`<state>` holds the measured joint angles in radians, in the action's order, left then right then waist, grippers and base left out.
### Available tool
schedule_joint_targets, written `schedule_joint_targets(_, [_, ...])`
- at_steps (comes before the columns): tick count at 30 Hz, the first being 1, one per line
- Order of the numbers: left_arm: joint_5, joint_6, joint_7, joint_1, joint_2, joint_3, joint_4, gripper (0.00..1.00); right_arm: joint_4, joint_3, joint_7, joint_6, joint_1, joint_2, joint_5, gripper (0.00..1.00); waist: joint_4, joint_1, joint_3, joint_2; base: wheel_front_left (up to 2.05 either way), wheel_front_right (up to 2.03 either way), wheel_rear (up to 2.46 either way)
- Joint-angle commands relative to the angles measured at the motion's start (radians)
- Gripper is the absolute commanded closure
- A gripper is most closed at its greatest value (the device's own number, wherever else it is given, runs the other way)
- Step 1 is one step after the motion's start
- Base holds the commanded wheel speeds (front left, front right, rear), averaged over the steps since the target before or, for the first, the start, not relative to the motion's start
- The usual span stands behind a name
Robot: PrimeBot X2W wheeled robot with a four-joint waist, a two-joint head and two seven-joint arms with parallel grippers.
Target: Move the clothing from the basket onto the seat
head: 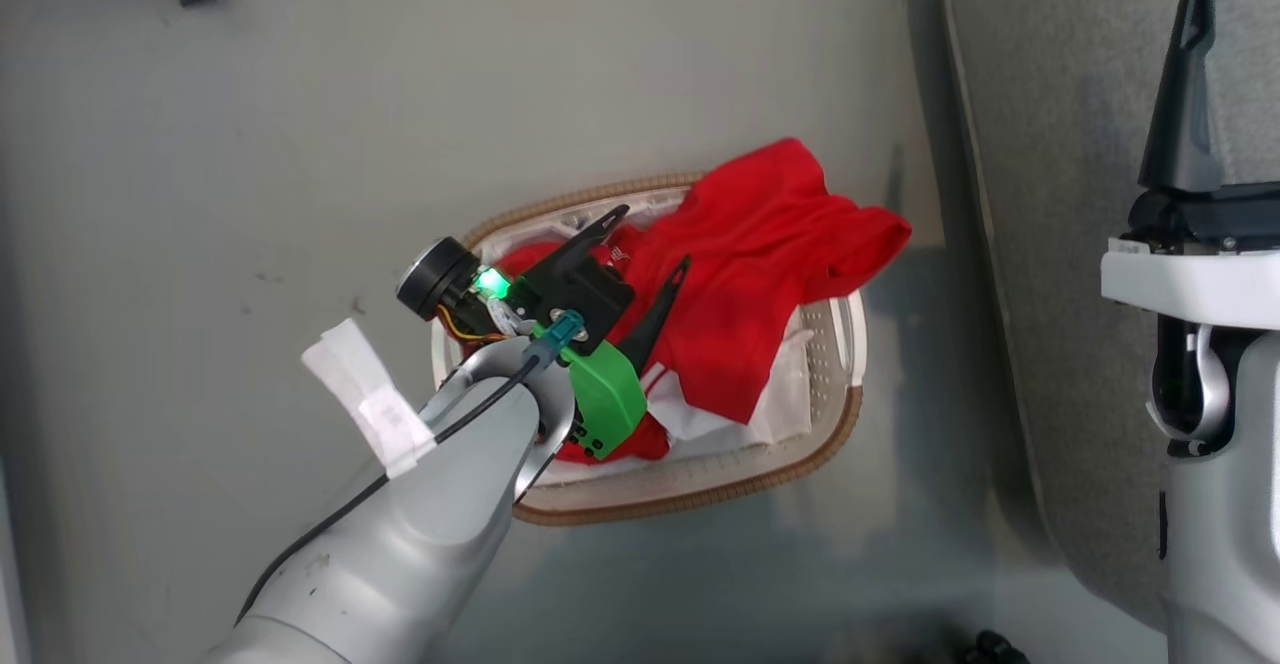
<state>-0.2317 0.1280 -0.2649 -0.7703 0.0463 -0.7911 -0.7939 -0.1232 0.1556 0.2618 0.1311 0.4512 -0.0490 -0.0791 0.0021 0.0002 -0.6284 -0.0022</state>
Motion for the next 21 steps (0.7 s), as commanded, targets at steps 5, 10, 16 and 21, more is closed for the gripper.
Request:
schedule_joint_targets(5, [-0.039,0.003,0.001,-0.090,0.007,-0.107,-0.065,0.00,-0.054,-0.005,0.005,-0.001,0.044,-0.003,-0.015,0.00,-0.085,-0.0002,-0.211,0.0022,0.00,0.00,0.00])
schedule_joint_targets(10, [-0.061,-0.025,0.002,-0.160,0.007,-0.163,-0.117,0.00,-0.088,-0.020,0.005,-0.001,0.063,-0.003,-0.028,0.00,-0.109,-0.0002,-0.262,0.0022,0.00,0.00,0.00])
schedule_joint_targets(16, [-0.090,-0.041,0.016,-0.240,0.007,-0.202,-0.190,0.00,-0.116,-0.031,0.005,-0.001,0.078,-0.002,-0.039,0.00,-0.137,-0.0002,-0.308,0.0022,0.00,0.00,0.00])
schedule_joint_targets(21, [-0.112,-0.064,0.044,-0.286,0.007,-0.226,-0.246,0.00,-0.127,-0.043,0.005,-0.001,0.082,-0.002,-0.049,0.00,-0.155,-0.0002,-0.334,0.0022,0.00,0.00,0.00])
